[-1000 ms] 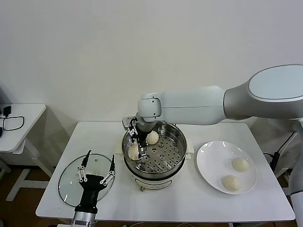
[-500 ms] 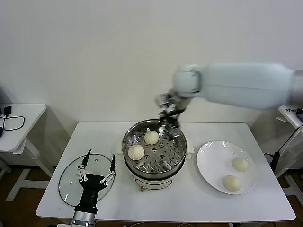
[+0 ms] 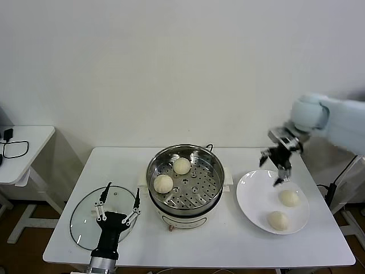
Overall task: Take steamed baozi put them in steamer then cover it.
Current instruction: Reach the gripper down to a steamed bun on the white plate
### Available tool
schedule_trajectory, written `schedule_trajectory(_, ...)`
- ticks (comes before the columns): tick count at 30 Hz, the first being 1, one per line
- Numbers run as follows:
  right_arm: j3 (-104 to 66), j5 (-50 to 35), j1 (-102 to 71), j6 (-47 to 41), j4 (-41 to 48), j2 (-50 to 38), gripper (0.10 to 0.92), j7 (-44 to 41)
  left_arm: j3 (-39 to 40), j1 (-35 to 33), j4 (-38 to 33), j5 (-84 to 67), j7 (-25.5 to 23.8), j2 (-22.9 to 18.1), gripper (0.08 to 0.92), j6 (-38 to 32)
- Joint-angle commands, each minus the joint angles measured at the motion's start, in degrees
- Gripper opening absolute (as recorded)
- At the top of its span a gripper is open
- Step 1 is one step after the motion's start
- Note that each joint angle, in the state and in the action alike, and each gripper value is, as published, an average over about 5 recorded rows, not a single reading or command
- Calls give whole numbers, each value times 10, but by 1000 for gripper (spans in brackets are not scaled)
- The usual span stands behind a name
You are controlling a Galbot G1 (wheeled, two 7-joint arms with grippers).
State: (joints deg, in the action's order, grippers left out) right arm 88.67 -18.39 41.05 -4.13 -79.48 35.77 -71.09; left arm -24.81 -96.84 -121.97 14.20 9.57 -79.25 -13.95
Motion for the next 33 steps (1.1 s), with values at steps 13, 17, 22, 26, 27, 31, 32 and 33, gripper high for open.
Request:
schedule_trajectory(13,-123,112,-243,39,50,-50,823,14,-7,2,10,0,0,1,823,-1)
schedule_trajectory(17,-119,106,-243,38,61,-33,823,28,-9,4,12,-1,0,1,823,-1)
schedule_trajectory(22,-117,107,-246,36,73,-14,823,39,-9,4,15,-1,0,0,823,-2)
schedule_trajectory(26,-117,109,-249,35,75,-10,823,39,-9,5,16,-1,1,0,823,-2)
schedule_trajectory(27,-116,110,-249,35,74,-10,823,38,-9,5,16,-1,1,1,823,-2)
schedule_trajectory(31,-115,112,-249,35,74,-10,823,36,-8,6,16,-1,1,1,823,-1)
schedule_trajectory(32,-115,113,-250,36,74,-11,823,36,-7,6,16,-1,1,0,823,-1)
schedule_trajectory(33,-115,113,-250,36,73,-11,823,36,-7,7,16,-1,1,0,823,-1)
